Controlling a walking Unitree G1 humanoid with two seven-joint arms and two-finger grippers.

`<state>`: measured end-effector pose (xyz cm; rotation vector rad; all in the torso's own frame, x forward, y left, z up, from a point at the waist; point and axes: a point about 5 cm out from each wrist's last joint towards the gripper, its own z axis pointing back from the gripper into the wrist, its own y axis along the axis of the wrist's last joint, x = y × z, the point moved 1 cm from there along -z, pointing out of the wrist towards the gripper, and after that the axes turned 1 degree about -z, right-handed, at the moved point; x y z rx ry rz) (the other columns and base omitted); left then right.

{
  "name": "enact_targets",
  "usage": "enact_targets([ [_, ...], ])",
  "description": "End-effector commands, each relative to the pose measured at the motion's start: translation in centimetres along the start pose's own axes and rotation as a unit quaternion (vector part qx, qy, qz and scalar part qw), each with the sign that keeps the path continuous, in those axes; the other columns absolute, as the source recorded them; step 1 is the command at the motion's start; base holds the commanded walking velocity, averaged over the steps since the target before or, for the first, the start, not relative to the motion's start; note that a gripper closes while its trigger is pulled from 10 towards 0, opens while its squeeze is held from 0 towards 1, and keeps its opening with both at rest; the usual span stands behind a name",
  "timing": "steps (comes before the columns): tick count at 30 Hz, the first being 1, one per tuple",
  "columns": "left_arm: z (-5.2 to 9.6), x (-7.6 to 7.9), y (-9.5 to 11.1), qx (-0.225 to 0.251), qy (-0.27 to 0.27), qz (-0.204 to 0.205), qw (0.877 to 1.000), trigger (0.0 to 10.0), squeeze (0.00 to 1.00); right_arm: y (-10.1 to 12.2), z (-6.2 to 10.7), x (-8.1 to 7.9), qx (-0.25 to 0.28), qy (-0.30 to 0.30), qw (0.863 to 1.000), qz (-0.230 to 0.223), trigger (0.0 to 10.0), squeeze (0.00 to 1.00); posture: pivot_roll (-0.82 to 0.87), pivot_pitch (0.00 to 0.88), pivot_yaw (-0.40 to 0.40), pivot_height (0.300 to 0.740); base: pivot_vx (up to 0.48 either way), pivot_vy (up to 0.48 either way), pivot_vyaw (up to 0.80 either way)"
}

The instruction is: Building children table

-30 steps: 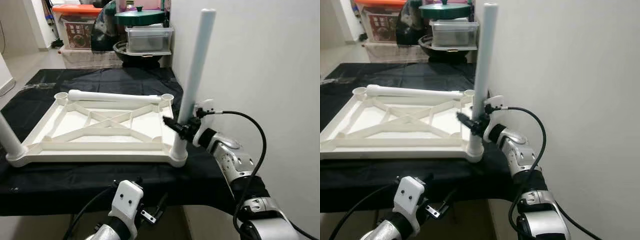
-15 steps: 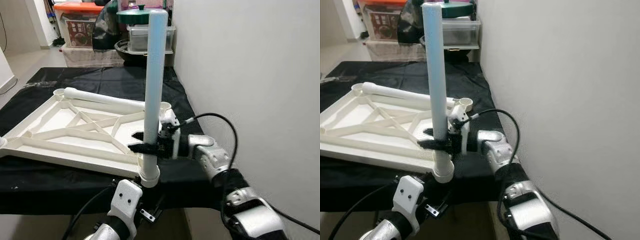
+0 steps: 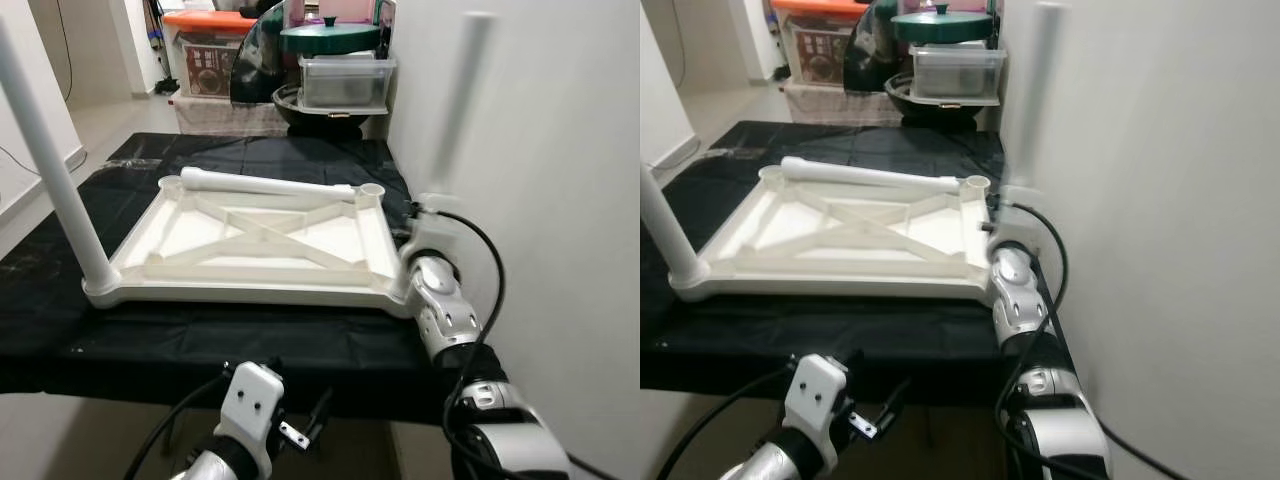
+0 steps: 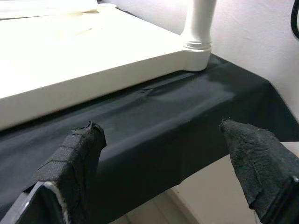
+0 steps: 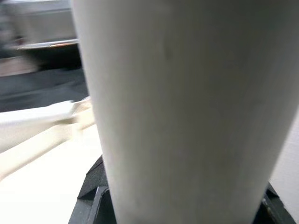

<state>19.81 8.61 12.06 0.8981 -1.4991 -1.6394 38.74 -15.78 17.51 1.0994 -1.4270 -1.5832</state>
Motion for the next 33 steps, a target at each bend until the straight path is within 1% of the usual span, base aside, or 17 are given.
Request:
enact_targets([
  [1,-0.1,0.1,-0.2,-0.002,-0.005,0.0,1.0,10.0,0.0,-1.9,0.6,0.3,-0.052,-0.034,0.998,-0.022,0.0,0.0,0.12,0.004,-0.059,0.74,0.0,0.0,0.0],
  [3,-0.1,0.1,-0.2,-0.003,-0.004,0.0,1.0,10.0,0.0,-2.1,1.1,-1.0,-0.057,-0.018,0.998,-0.036,0.0,0.0,0.12,0.004,-0.059,0.74,0.0,0.0,0.0],
  [4,-0.1,0.1,-0.2,-0.003,-0.005,0.0,1.0,10.0,0.0,-2.0,1.4,-2.6,-0.049,0.026,0.997,-0.046,10.0,0.0,0.11,0.001,-0.059,0.74,0.0,0.0,0.0],
  [5,-0.1,0.1,-0.2,-0.002,-0.005,-0.001,1.0,10.0,0.0,-1.8,1.8,-4.4,-0.041,0.09,0.993,-0.064,10.0,1.0,0.11,0.001,-0.059,0.74,0.0,0.0,0.0],
  [8,-0.1,0.1,-0.3,-0.002,-0.005,0.0,1.0,10.0,0.0,-0.9,2.2,-6.3,-0.006,0.186,0.98,-0.073,10.0,1.0,0.11,0.0,-0.059,0.74,0.0,0.0,0.0],
  [9,-0.1,0.1,-0.3,-0.003,-0.005,0.0,1.0,10.0,0.0,-0.5,2.4,-6.7,0.002,0.215,0.973,-0.078,10.0,0.69,0.11,0.0,-0.061,0.74,0.0,0.0,0.0],
  [10,-0.1,0.1,-0.3,-0.003,-0.005,0.0,1.0,10.0,0.0,-0.5,2.4,-6.7,0.002,0.215,0.973,-0.078,10.0,0.69,0.11,0.0,-0.061,0.74,0.0,0.0,0.0],
  [11,-0.1,0.2,-0.3,-0.003,-0.005,0.0,1.0,10.0,0.0,-0.3,2.3,-6.9,0.0,0.255,0.962,-0.097,10.0,0.0,0.11,0.0,-0.061,0.74,0.0,0.0,0.0],
  [17,-0.1,0.2,-0.3,-0.002,-0.006,0.002,1.0,10.0,0.0,0.2,3.0,-6.8,-0.037,0.471,0.872,-0.126,10.0,0.0,0.11,0.0,-0.06,0.74,0.0,0.0,0.0],
  [18,-0.1,0.2,-0.3,-0.003,-0.006,0.002,1.0,10.0,0.0,0.3,3.7,-6.4,-0.051,0.537,0.833,-0.124,10.0,0.0,0.11,0.0,-0.059,0.74,0.0,0.0,0.0],
  [20,-0.1,0.2,-0.3,-0.003,-0.006,0.002,1.0,10.0,0.0,0.3,3.7,-6.4,-0.051,0.537,0.833,-0.124,10.0,0.0,0.11,0.0,-0.059,0.74,0.0,0.0,0.0],
  [22,-0.1,0.2,-0.3,-0.003,-0.007,0.002,1.0,10.0,0.0,0.3,5.4,-5.5,-0.069,0.663,0.741,-0.082,10.0,0.0,0.12,0.0,-0.059,0.74,0.0,0.0,0.0],
  [23,-0.1,0.2,-0.3,-0.003,-0.007,0.002,1.0,10.0,0.0,0.3,5.4,-5.5,-0.069,0.663,0.741,-0.082,10.0,0.0,0.12,0.0,-0.059,0.74,0.0,0.0,0.0],
  [25,-0.1,0.1,-0.2,-0.002,-0.006,0.001,1.0,10.0,0.0,-0.2,7.3,-5.7,-0.09,0.758,0.645,-0.025,10.0,0.0,0.12,0.005,-0.062,0.74,0.0,0.0,0.0],
  [31,-0.1,0.1,-0.2,-0.002,-0.006,0.001,1.0,10.0,0.0,-0.4,7.9,-6.4,-0.091,0.781,0.618,-0.005,10.0,0.0,0.12,0.007,-0.06,0.74,0.0,0.0,0.0],
  [32,-0.1,0.1,-0.2,-0.002,-0.005,0.001,1.0,10.0,0.0,-1.1,8.4,-7.5,-0.093,0.794,0.6,0.027,0.0,0.0,0.13,0.012,-0.064,0.74,0.0,0.0,0.0],
  [33,-0.1,0.1,-0.2,-0.002,-0.005,0.001,1.0,10.0,0.0,-1.1,8.4,-7.5,-0.093,0.794,0.6,0.027,0.0,0.0,0.13,0.012,-0.064,0.74,0.0,0.0,0.0],
])
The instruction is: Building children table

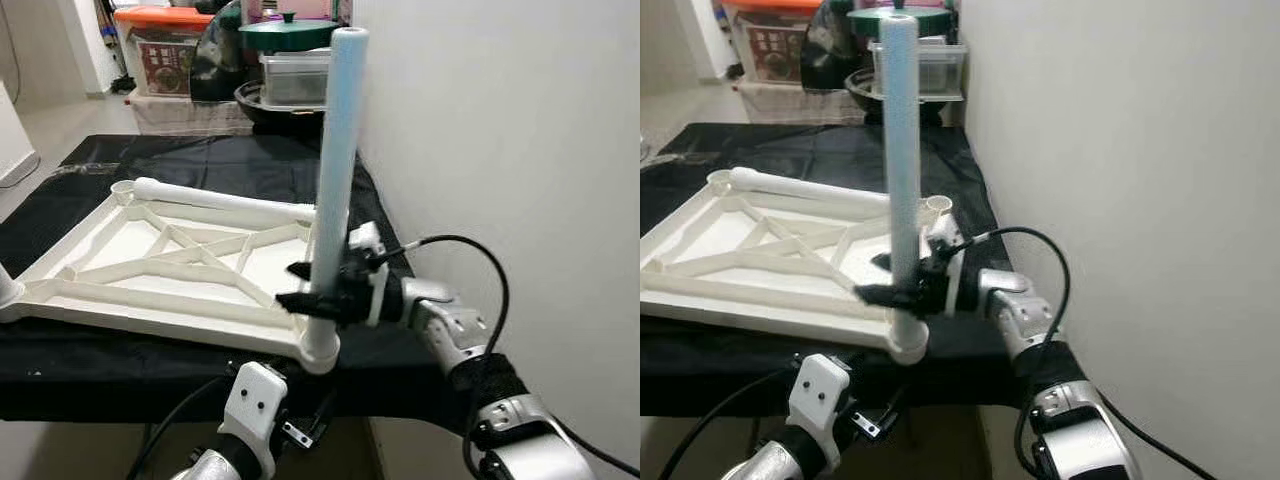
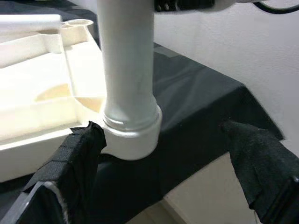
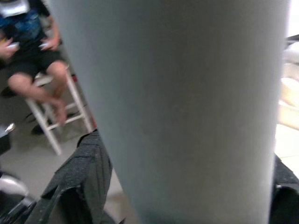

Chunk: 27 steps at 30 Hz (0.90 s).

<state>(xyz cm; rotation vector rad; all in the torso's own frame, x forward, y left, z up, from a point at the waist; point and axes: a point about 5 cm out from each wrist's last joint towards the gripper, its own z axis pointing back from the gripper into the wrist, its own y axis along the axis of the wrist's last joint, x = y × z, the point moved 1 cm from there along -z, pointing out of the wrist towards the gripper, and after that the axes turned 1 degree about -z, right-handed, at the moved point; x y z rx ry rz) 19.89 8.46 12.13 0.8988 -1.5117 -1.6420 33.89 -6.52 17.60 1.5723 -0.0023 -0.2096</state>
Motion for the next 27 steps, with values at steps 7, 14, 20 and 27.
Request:
enact_targets([
  [7,0.1,0.1,-0.2,-0.005,0.002,0.003,1.0,10.0,0.0,0.2,-1.3,3.6,0.004,-0.23,0.973,0.037,0.0,0.0,0.13,0.015,-0.069,0.74,0.0,0.0,0.0],
  [14,0.1,0.0,-0.2,-0.005,0.001,0.004,1.0,10.0,0.0,0.4,2.6,6.4,0.036,-0.461,0.886,0.018,0.0,0.0,0.12,0.017,-0.063,0.74,0.0,0.0,0.0],
  [20,0.0,-0.1,-0.3,-0.007,-0.001,0.003,1.0,10.0,0.0,-1.6,9.9,5.6,0.065,-0.802,0.593,-0.034,0.0,0.0,0.12,0.019,-0.057,0.74,0.0,0.0,0.0],
  [27,0.0,-0.1,-0.3,-0.007,0.0,0.002,1.0,10.0,0.0,-1.9,4.4,4.9,0.092,-0.741,0.663,-0.049,10.0,0.99,0.12,0.018,-0.06,0.74,0.0,0.0,0.0],
])
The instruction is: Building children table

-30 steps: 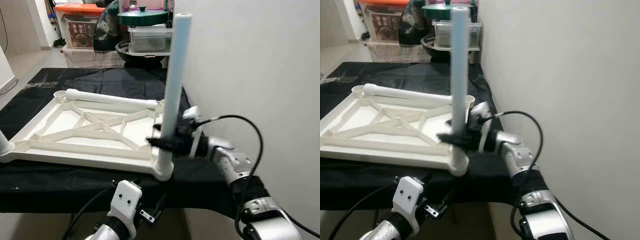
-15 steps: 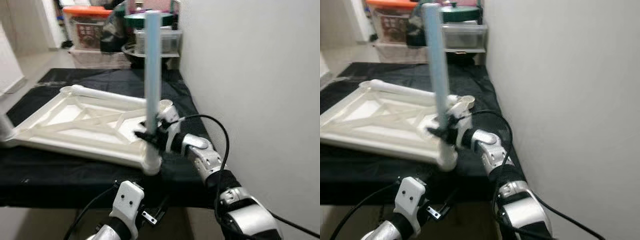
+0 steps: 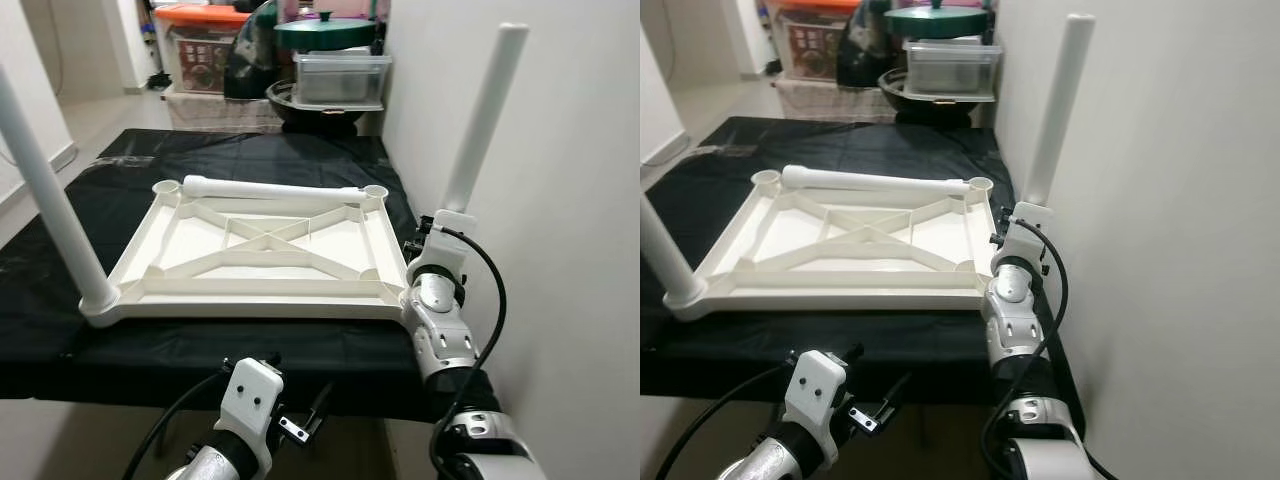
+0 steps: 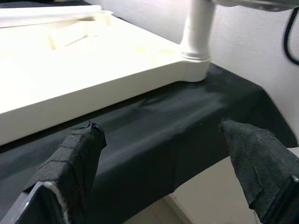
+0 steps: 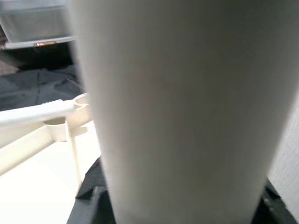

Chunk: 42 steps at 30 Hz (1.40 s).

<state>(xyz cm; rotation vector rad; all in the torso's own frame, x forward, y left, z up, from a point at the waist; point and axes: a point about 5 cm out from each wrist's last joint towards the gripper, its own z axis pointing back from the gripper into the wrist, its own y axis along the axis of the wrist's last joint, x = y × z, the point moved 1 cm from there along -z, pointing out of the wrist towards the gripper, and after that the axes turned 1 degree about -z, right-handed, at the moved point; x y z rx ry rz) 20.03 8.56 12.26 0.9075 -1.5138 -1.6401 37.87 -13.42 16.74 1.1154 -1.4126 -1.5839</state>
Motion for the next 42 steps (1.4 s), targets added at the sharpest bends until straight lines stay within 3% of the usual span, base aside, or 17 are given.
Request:
enact_targets([
  [1,0.0,0.0,-0.4,-0.009,-0.001,0.004,1.0,10.0,0.0,-1.8,0.8,-2.3,-0.035,0.087,0.995,-0.036,10.0,0.99,0.12,0.018,-0.06,0.74,0.0,0.0,0.0],
  [6,0.0,0.0,-0.4,-0.009,0.0,0.005,1.0,10.0,0.0,-0.9,0.7,-3.7,-0.003,0.174,0.983,-0.058,10.0,1.0,0.12,0.018,-0.061,0.74,0.0,0.0,0.0],
  [7,0.0,0.0,-0.4,-0.009,0.0,0.005,1.0,10.0,0.0,-0.5,0.7,-4.0,-0.003,0.219,0.973,-0.077,10.0,0.0,0.12,0.015,-0.061,0.74,0.0,0.0,0.0],
  [15,0.0,0.1,-0.5,-0.009,-0.001,0.006,1.0,10.0,0.0,0.4,1.8,-4.3,-0.038,0.467,0.878,-0.097,10.0,0.0,0.11,0.009,-0.057,0.74,0.0,0.0,0.0],
  [17,0.0,0.1,-0.5,-0.009,-0.002,0.006,1.0,10.0,0.0,0.0,3.8,-3.4,-0.068,0.625,0.777,-0.044,10.0,0.0,0.12,0.006,-0.058,0.74,0.0,0.0,0.0],
  [18,0.0,0.1,-0.5,-0.009,-0.002,0.006,1.0,10.0,0.0,0.0,3.8,-3.4,-0.068,0.625,0.777,-0.044,10.0,0.0,0.12,0.006,-0.058,0.74,0.0,0.0,0.0],
  [19,0.0,0.1,-0.5,-0.009,-0.003,0.005,1.0,10.0,0.0,-0.3,4.8,-3.0,-0.086,0.685,0.723,-0.014,10.0,0.0,0.12,0.004,-0.06,0.74,0.0,0.0,0.0],
  [21,0.0,0.1,-0.5,-0.009,-0.003,0.005,1.0,10.0,0.0,-0.3,4.8,-3.0,-0.086,0.685,0.723,-0.014,10.0,0.0,0.12,0.004,-0.06,0.74,0.0,0.0,0.0],
  [25,0.1,0.1,-0.5,-0.01,-0.002,0.004,1.0,10.0,0.0,-0.7,6.3,-4.2,-0.106,0.77,0.628,0.019,10.0,0.0,0.13,0.0,-0.061,0.74,0.0,0.0,0.0],
  [27,0.1,0.1,-0.5,-0.01,-0.002,0.004,1.0,10.0,0.0,-0.7,6.3,-4.2,-0.106,0.77,0.628,0.019,10.0,0.0,0.13,0.0,-0.061,0.74,0.0,0.0,0.0],
  [28,0.2,0.1,-0.5,-0.01,-0.002,0.004,1.0,10.0,0.0,-0.3,7.1,-5.5,-0.098,0.792,0.602,0.01,4.2,0.0,0.13,0.0,-0.064,0.74,0.0,0.0,0.0],
  [30,0.2,0.1,-0.5,-0.01,-0.002,0.004,1.0,10.0,0.0,-0.1,7.3,-5.8,-0.096,0.798,0.594,0.004,4.2,0.0,0.13,0.0,-0.064,0.74,0.0,0.0,0.0],
  [31,0.2,0.2,-0.5,-0.01,-0.002,0.004,1.0,10.0,0.0,0.1,7.3,-6.2,-0.089,0.795,0.601,-0.001,0.0,0.0,0.13,0.0,-0.064,0.74,0.0,0.0,0.0],
  [32,0.2,0.2,-0.5,-0.01,-0.002,0.004,1.0,10.0,0.0,0.1,7.3,-6.2,-0.089,0.795,0.601,-0.001,0.0,0.0,0.13,0.0,-0.064,0.74,0.0,0.0,0.0],
  [39,0.2,0.2,-0.5,-0.01,-0.002,0.005,1.0,10.0,0.0,-0.7,3.7,-6.3,-0.071,0.639,0.765,0.043,0.0,0.0,0.13,0.0,-0.066,0.74,0.0,0.0,0.0],
  [40,0.2,0.3,-0.6,-0.01,-0.003,0.006,1.0,10.0,0.0,-0.9,2.0,-5.3,-0.072,0.562,0.823,0.048,0.0,0.0,0.12,0.0,-0.063,0.74,0.0,0.0,0.0],
  [42,0.2,0.3,-0.6,-0.01,-0.003,0.006,1.0,10.0,0.0,-0.9,2.0,-5.3,-0.072,0.562,0.823,0.048,0.0,0.0,0.12,0.0,-0.063,0.74,0.0,0.0,0.0],
])
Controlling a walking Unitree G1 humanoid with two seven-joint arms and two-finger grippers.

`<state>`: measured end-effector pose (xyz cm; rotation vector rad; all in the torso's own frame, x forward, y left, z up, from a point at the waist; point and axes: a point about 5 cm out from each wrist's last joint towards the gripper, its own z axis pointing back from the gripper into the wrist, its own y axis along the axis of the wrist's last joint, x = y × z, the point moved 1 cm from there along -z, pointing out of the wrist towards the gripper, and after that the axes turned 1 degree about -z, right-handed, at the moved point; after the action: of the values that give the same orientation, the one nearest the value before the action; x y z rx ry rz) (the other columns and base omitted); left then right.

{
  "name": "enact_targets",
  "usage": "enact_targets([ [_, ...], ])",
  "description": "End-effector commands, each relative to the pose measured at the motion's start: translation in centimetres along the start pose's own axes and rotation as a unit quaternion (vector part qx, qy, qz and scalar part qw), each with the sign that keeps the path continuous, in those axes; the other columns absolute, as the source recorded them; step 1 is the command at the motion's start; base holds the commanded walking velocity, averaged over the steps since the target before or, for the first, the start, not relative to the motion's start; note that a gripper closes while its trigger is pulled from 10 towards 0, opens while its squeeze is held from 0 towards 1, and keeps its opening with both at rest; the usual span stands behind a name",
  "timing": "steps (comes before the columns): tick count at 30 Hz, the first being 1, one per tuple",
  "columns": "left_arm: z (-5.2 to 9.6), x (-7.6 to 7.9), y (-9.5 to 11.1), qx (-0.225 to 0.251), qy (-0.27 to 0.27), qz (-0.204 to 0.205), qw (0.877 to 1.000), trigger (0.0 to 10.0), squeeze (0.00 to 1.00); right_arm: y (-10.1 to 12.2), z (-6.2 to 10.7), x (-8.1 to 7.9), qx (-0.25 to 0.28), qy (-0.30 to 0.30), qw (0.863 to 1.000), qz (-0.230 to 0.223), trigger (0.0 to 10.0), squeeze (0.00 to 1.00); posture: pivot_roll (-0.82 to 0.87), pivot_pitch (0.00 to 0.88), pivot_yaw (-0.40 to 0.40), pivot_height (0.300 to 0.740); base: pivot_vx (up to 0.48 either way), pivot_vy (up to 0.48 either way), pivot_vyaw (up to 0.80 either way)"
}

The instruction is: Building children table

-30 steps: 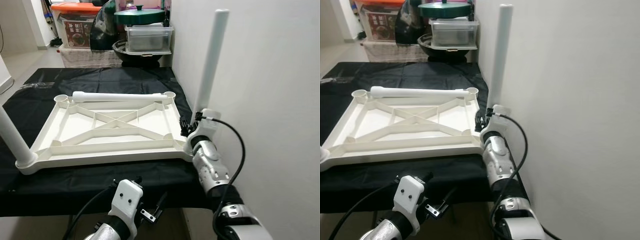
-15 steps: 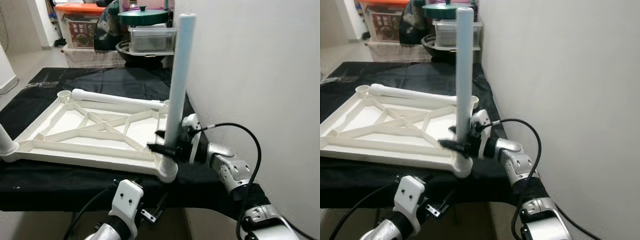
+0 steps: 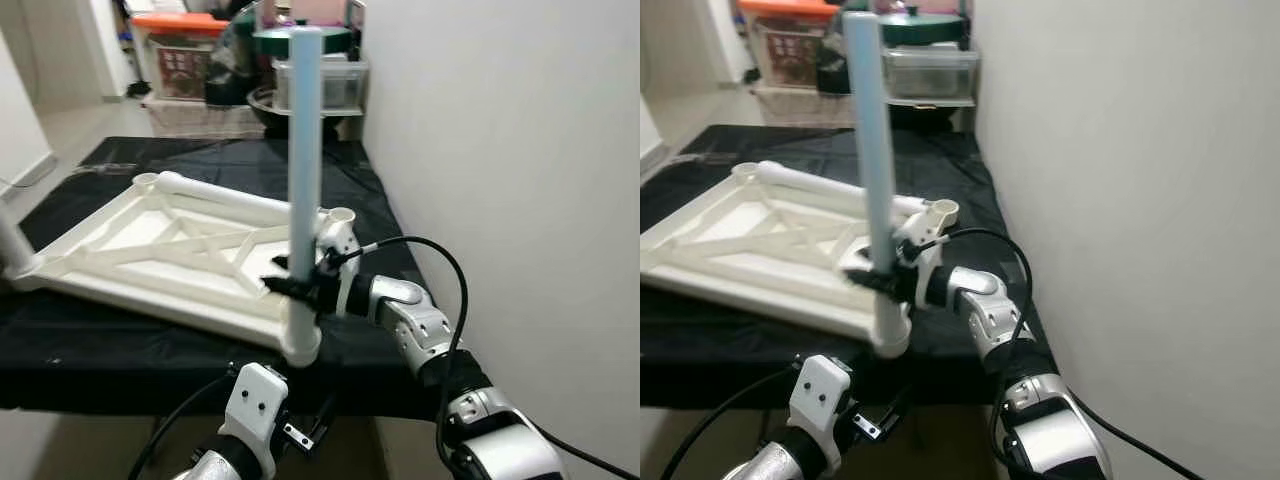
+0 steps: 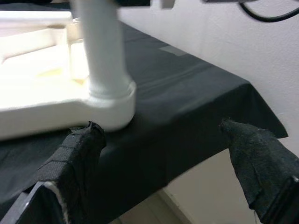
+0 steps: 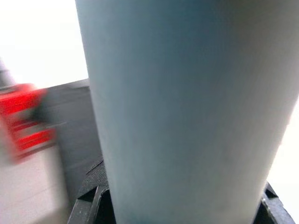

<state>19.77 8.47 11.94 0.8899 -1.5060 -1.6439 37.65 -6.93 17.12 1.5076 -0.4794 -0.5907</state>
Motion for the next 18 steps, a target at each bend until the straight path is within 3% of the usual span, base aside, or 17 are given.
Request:
enact_targets([
  [1,0.0,0.1,-0.2,-0.004,-0.001,0.002,1.0,10.0,0.0,-0.9,1.2,2.7,-0.024,-0.118,0.993,-0.007,0.0,0.0,0.12,0.0,-0.063,0.74,0.0,0.0,0.0],
  [2,0.0,0.1,-0.3,-0.004,-0.002,0.003,1.0,10.0,0.0,-1.3,2.7,4.9,-0.034,-0.235,0.971,-0.016,0.0,0.0,0.12,0.0,-0.063,0.74,0.0,0.0,0.0],
  [3,-0.1,0.0,-0.3,-0.004,-0.003,0.003,1.0,10.0,0.0,-1.7,4.4,6.8,-0.044,-0.345,0.937,-0.019,0.0,0.0,0.12,0.0,-0.059,0.74,0.0,0.0,0.0],
  [4,-0.1,0.0,-0.2,-0.004,-0.004,0.003,1.0,10.0,0.0,-1.9,5.7,7.8,-0.05,-0.417,0.907,-0.022,0.0,0.0,0.12,0.0,-0.06,0.74,0.0,0.0,0.0],
  [5,-0.1,0.0,-0.2,-0.004,-0.004,0.003,1.0,10.0,0.0,-1.9,5.7,7.8,-0.05,-0.417,0.907,-0.022,0.0,0.0,0.12,0.0,-0.06,0.74,0.0,0.0,0.0],
  [6,-0.1,0.0,-0.2,-0.003,-0.004,0.002,1.0,10.0,0.0,-2.0,7.0,8.6,-0.053,-0.486,0.872,-0.017,0.0,0.0,0.12,0.0,-0.06,0.74,0.0,0.0,0.0],
  [7,-0.1,0.0,-0.2,-0.003,-0.004,0.002,1.0,10.0,0.0,-2.0,7.0,8.6,-0.053,-0.486,0.872,-0.017,0.0,0.0,0.12,0.0,-0.06,0.74,0.0,0.0,0.0],
  [8,-0.1,0.0,-0.2,-0.003,-0.004,0.002,1.0,10.0,0.0,-2.1,7.7,8.9,-0.054,-0.521,0.852,-0.011,0.0,0.0,0.12,0.0,-0.059,0.74,0.0,0.0,0.0],
  [9,-0.1,0.0,-0.2,-0.003,-0.003,0.002,1.0,10.0,0.0,-2.3,8.5,9.0,-0.053,-0.566,0.822,-0.018,0.0,0.0,0.12,0.0,-0.059,0.74,0.0,0.0,0.0],
  [10,-0.1,0.0,-0.2,-0.003,-0.003,0.002,1.0,10.0,0.0,-2.3,8.5,9.0,-0.053,-0.566,0.822,-0.018,0.0,0.0,0.12,0.0,-0.059,0.74,0.0,0.0,0.0],
  [12,-0.1,-0.1,-0.2,-0.003,-0.003,0.001,1.0,10.0,0.0,-2.9,8.8,8.2,-0.047,-0.621,0.781,-0.047,0.0,0.0,0.12,0.001,-0.061,0.74,0.0,0.0,0.0],
  [16,-0.1,-0.1,-0.2,-0.003,-0.002,0.001,1.0,10.0,0.0,-3.2,7.9,7.3,-0.041,-0.632,0.772,-0.065,0.0,0.0,0.12,0.003,-0.064,0.74,0.0,0.0,0.0],
  [17,-0.2,-0.1,-0.2,-0.002,-0.001,0.0,1.0,10.0,0.0,-3.0,6.6,6.7,-0.027,-0.61,0.788,-0.072,5.3,0.0,0.12,0.005,-0.065,0.74,0.0,0.0,0.0],
  [18,-0.2,-0.1,-0.2,-0.002,0.0,0.0,1.0,10.0,0.0,-2.8,5.8,6.3,-0.017,-0.594,0.801,-0.076,10.0,0.0,0.12,0.005,-0.065,0.74,0.0,0.0,0.0],
])
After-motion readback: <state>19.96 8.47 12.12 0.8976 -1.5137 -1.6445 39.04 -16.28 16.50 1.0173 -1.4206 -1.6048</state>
